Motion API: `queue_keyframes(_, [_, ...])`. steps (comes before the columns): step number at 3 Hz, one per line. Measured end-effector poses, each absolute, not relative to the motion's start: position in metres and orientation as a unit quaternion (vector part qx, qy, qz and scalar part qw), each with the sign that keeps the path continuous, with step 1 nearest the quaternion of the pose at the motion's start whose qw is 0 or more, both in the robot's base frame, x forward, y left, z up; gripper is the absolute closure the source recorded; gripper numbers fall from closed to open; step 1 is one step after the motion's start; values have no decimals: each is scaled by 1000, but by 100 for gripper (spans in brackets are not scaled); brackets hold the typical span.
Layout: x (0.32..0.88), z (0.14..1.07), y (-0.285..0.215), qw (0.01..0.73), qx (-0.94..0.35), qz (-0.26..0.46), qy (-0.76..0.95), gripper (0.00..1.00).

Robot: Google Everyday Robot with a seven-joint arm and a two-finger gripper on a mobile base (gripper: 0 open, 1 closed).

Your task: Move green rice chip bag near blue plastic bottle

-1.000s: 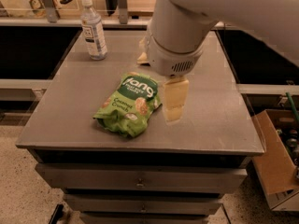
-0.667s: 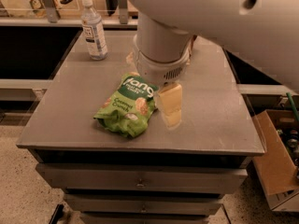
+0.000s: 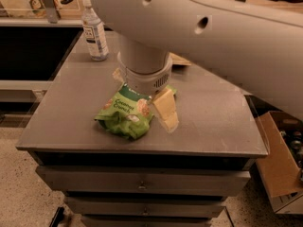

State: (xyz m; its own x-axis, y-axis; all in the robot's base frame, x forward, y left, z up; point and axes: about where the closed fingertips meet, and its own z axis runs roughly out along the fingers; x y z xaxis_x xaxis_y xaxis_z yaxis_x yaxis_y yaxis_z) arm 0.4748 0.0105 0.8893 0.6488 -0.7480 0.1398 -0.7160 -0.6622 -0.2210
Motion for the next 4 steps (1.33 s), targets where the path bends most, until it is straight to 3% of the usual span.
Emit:
queue_keyframes(3, [519,866,63,121,-911,-120,376,0])
queue_keyframes(4, [540,852,68,97,-926,-122,343,17])
